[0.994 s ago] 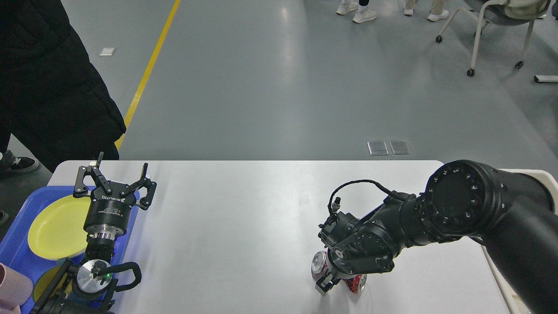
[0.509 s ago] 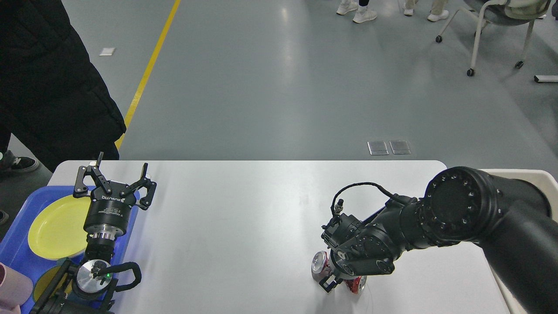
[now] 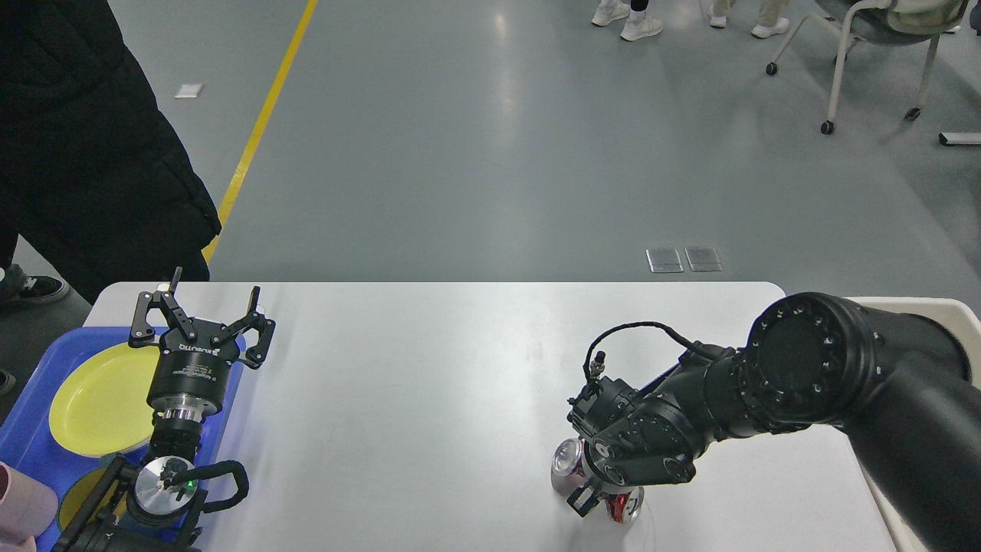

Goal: Tidy desktop
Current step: 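Lift the red cup and carry it into the white bin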

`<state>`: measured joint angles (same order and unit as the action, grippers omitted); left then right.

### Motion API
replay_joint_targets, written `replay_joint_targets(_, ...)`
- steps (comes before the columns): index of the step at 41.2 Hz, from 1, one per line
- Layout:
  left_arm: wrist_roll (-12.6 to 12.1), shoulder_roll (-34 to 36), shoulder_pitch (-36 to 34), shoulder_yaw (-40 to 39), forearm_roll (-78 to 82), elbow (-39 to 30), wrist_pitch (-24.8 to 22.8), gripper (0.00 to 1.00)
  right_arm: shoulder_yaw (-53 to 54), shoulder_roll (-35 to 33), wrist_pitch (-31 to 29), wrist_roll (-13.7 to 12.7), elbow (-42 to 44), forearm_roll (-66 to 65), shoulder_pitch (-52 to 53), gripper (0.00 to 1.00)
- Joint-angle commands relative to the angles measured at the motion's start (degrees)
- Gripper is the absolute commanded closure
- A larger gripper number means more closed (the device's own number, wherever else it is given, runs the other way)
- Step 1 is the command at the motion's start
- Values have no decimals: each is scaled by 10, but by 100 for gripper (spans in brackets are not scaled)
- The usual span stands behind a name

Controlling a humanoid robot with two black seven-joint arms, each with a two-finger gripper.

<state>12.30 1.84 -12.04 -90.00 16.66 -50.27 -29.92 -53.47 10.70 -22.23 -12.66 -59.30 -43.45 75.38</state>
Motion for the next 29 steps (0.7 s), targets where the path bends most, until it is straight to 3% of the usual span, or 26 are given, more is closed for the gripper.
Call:
replay_joint_targets(1,0,0,0,0,0,0,-1,4,1,0,0,-1,-2,2,3,100)
replay_joint_targets(16,-1,0,0,0,0,0,0,4,3,-23,-2,3,-19,115,63,100)
replay_joint_targets(23,-1,0,0,0,0,0,0,4,4,-52,-2,5,-101,203,154,100)
replay_joint_targets(29,-1,0,0,0,0,0,0,4,3,-81,-66,5,-126,306,239,100)
